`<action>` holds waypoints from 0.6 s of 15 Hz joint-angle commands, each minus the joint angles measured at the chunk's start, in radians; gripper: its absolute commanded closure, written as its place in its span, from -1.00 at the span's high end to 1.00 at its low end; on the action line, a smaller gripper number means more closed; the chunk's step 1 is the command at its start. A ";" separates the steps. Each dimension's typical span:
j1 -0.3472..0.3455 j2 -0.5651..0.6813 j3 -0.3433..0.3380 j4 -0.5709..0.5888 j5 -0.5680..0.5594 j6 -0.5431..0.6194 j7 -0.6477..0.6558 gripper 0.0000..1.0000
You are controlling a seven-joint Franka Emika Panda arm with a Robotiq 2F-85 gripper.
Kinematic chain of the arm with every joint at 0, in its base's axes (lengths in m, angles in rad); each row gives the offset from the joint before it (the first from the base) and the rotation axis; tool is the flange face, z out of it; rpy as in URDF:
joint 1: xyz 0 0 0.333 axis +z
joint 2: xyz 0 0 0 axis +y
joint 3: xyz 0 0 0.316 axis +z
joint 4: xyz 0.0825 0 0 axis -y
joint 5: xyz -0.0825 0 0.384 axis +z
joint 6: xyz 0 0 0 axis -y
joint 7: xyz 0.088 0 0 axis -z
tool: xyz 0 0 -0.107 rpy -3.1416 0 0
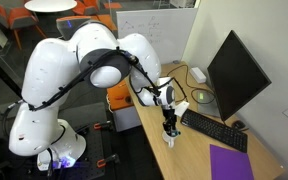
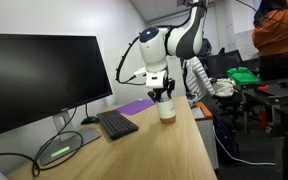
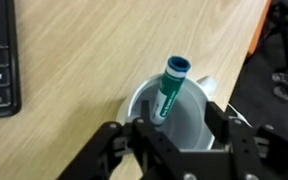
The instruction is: Remove the marker from the mug
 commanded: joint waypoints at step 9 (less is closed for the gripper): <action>-0.010 0.076 -0.006 0.071 -0.005 0.032 -0.032 -0.18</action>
